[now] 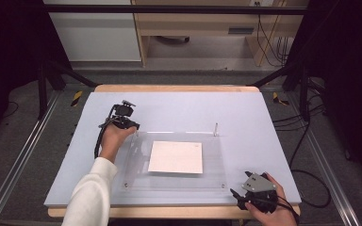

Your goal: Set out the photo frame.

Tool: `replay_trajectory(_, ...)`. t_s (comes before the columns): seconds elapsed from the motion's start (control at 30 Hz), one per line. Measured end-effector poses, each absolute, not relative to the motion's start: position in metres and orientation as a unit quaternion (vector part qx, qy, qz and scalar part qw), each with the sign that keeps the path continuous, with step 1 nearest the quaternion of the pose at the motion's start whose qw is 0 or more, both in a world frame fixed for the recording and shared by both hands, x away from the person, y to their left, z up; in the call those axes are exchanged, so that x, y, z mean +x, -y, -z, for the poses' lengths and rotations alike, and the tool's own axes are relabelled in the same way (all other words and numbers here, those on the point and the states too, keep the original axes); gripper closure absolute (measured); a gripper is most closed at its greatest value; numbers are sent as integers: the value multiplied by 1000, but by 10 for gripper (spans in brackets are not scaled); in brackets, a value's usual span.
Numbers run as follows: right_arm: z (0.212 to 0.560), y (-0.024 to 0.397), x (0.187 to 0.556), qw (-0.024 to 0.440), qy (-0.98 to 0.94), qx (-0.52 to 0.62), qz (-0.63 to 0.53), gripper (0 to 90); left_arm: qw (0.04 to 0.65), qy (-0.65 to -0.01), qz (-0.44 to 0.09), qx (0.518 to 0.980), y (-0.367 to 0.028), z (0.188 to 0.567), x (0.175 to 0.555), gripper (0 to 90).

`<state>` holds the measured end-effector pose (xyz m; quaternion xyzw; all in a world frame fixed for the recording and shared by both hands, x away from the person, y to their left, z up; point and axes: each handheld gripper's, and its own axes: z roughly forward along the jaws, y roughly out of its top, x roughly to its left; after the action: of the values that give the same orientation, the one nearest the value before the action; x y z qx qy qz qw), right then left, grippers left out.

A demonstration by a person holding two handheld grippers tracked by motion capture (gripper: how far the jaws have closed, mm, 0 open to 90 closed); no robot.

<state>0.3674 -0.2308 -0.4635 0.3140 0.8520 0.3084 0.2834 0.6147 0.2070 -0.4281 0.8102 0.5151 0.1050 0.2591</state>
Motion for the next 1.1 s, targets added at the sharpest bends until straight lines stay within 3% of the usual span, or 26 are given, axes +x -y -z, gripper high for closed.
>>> replay_trajectory(0.23, 468, 217, 368, 269, -863, 284, -320, 215, 255, -517, -102, 811, -207, 428, 616, 848)
replay_trajectory(0.63, 470, 204, 375, 288, -864, 258, -322, 194, 260, -514, -104, 810, -207, 430, 615, 847)
replay_trajectory(0.9, 473, 189, 373, 304, -871, 205, -328, 331, 263, -516, -103, 809, -207, 430, 615, 846)
replay_trajectory(1.1, 472, 188, 373, 305, -868, 202, -336, 370, 263, -512, -107, 811, -207, 430, 615, 846)
